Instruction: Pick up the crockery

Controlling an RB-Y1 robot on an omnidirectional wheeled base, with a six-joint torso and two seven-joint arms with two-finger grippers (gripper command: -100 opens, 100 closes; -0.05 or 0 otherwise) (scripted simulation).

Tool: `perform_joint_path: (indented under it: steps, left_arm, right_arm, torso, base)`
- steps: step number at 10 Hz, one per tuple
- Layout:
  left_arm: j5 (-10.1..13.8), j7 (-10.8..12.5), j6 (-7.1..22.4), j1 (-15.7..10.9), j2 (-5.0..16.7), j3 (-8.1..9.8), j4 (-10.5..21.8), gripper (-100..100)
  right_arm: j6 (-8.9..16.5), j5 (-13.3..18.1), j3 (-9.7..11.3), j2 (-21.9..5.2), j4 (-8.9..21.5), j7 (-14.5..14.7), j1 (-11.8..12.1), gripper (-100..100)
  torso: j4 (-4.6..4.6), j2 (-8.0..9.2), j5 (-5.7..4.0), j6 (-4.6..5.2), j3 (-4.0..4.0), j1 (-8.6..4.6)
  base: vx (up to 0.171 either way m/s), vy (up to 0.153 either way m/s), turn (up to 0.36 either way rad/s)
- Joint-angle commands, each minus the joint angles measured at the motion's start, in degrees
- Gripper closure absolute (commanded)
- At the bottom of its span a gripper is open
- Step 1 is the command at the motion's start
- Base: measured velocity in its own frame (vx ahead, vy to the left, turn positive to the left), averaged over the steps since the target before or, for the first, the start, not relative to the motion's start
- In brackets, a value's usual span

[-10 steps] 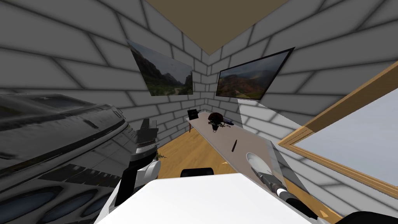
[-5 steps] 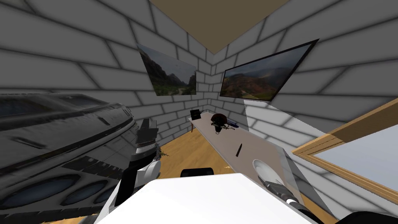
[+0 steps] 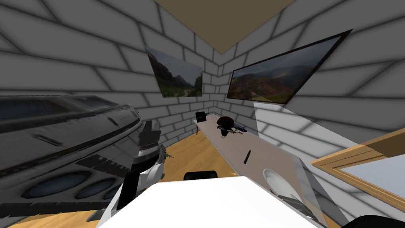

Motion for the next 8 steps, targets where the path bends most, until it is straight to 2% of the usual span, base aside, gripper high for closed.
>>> perform_joint_path:
  steps: [1,4,5,8]
  left_arm:
    - [0.0,0.0,0.0,0.0,0.0,0.0,0.0,0]
    - [0.0,0.0,0.0,0.0,0.0,0.0,0.0,0]
    - [0.0,0.0,0.0,0.0,0.0,0.01,0.0,0]
    - [0.0,0.0,0.0,0.0,0.0,0.01,0.0,0]
  right_arm:
    - [0.0,1.0,-0.4,0.1,2.0,0.4,0.0,-100]
    - [0.5,6.5,-2.1,0.3,10.2,2.0,-0.5,-100]
    - [0.5,6.8,-2.1,0.3,10.5,2.0,-0.5,-100]
    - [0.7,11.2,-3.2,0.7,16.9,3.1,-1.1,-100]
  torso:
    - [0.0,0.0,0.0,0.0,0.0,0.0]
    - [-0.03,-0.12,-0.02,0.0,-0.07,-0.09]
    - [-0.04,-0.16,-0.03,0.04,-0.1,-0.18]
    - [-0.03,-0.1,-0.02,0.03,-0.06,-0.07]
  base:
    - [0.041,-0.017,0.11]
    - [0.072,-0.038,0.263]
    - [0.059,-0.048,0.028]
    - [0.059,-0.037,0.201]
